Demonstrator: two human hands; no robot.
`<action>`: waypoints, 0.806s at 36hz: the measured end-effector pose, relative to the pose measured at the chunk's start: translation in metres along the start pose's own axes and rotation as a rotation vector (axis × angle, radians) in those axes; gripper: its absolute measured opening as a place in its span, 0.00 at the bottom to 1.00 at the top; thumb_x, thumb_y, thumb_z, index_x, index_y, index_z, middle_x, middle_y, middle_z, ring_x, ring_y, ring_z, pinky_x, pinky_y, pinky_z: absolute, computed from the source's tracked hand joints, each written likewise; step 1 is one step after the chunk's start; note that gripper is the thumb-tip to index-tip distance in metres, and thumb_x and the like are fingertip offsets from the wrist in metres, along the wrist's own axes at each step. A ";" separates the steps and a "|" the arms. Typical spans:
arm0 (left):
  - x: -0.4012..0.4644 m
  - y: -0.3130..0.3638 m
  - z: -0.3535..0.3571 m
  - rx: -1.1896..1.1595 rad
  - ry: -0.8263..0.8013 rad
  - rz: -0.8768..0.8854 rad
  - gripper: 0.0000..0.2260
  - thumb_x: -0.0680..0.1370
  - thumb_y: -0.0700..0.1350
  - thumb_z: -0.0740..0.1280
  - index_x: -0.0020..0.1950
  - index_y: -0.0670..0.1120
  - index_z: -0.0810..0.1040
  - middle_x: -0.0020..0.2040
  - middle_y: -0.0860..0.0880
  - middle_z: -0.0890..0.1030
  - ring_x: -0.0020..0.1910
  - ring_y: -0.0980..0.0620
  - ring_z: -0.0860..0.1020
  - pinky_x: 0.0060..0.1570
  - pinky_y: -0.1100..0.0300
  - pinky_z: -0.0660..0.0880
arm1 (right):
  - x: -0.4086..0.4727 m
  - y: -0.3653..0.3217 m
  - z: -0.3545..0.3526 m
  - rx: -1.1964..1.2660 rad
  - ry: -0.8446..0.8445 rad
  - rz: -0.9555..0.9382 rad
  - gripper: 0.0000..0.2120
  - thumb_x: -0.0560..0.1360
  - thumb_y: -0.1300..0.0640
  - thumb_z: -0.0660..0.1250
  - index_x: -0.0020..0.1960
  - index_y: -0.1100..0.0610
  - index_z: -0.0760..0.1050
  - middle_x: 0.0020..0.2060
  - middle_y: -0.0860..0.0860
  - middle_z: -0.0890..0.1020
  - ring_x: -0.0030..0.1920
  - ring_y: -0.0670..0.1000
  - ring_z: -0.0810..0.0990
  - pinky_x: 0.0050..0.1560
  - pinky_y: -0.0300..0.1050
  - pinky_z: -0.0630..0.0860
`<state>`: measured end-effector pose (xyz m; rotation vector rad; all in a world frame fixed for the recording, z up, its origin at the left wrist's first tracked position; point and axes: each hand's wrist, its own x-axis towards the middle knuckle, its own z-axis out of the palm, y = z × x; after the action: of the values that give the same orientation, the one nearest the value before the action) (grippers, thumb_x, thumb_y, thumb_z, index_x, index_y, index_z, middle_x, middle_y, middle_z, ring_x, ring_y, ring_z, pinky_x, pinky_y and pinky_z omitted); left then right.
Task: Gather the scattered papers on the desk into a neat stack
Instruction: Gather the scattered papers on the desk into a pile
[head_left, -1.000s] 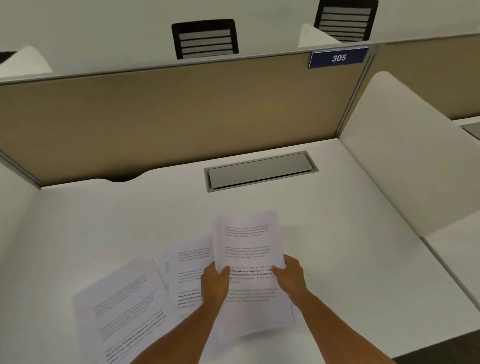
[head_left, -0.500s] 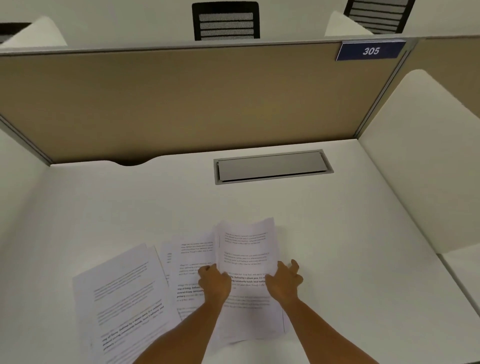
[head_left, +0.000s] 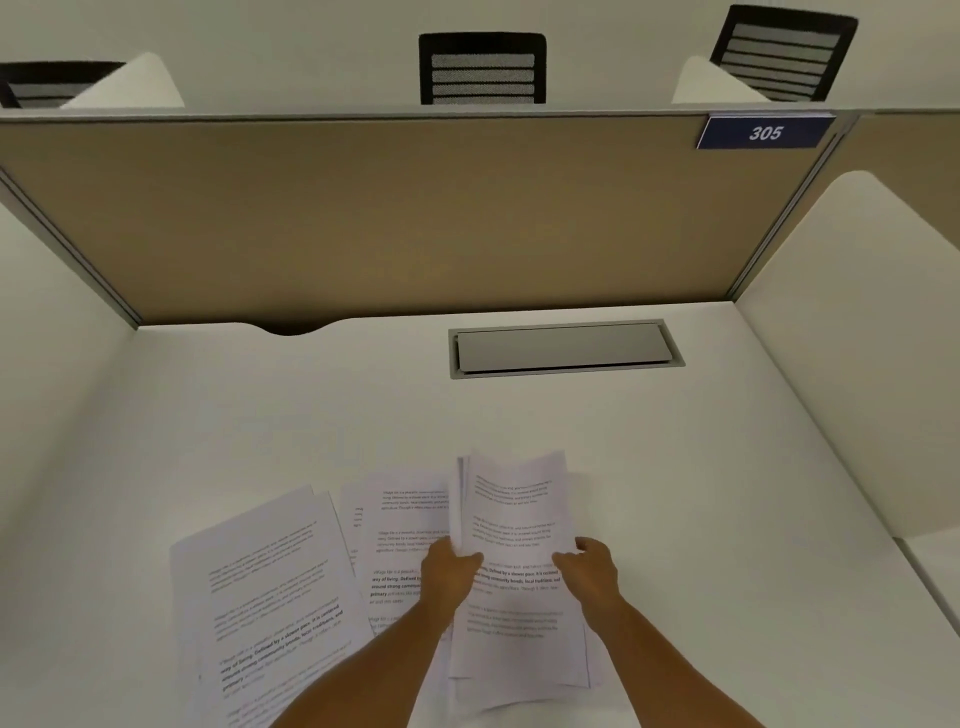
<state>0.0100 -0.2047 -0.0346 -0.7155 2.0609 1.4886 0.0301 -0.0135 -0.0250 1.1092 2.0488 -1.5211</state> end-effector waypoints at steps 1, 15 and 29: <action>-0.002 0.001 -0.001 0.002 -0.006 0.013 0.15 0.76 0.39 0.70 0.63 0.39 0.78 0.48 0.47 0.82 0.42 0.52 0.79 0.38 0.65 0.76 | -0.002 0.000 -0.001 -0.003 -0.009 -0.025 0.04 0.75 0.65 0.66 0.46 0.58 0.75 0.38 0.53 0.80 0.35 0.49 0.76 0.38 0.39 0.72; -0.013 0.023 -0.062 -0.099 0.085 0.207 0.18 0.77 0.39 0.70 0.67 0.42 0.76 0.59 0.44 0.83 0.51 0.48 0.81 0.49 0.58 0.78 | -0.035 -0.029 0.031 0.112 -0.100 -0.166 0.11 0.77 0.67 0.65 0.56 0.56 0.78 0.48 0.51 0.84 0.50 0.54 0.83 0.55 0.50 0.81; 0.002 -0.015 -0.116 0.084 0.164 0.072 0.16 0.78 0.37 0.67 0.66 0.39 0.76 0.60 0.41 0.82 0.56 0.43 0.81 0.57 0.51 0.81 | -0.055 -0.035 0.101 -0.070 -0.101 -0.130 0.07 0.76 0.67 0.66 0.47 0.56 0.78 0.43 0.53 0.83 0.36 0.46 0.79 0.30 0.34 0.72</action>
<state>0.0079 -0.3198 -0.0136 -0.7596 2.2802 1.4135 0.0216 -0.1314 -0.0018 0.8702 2.1233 -1.5199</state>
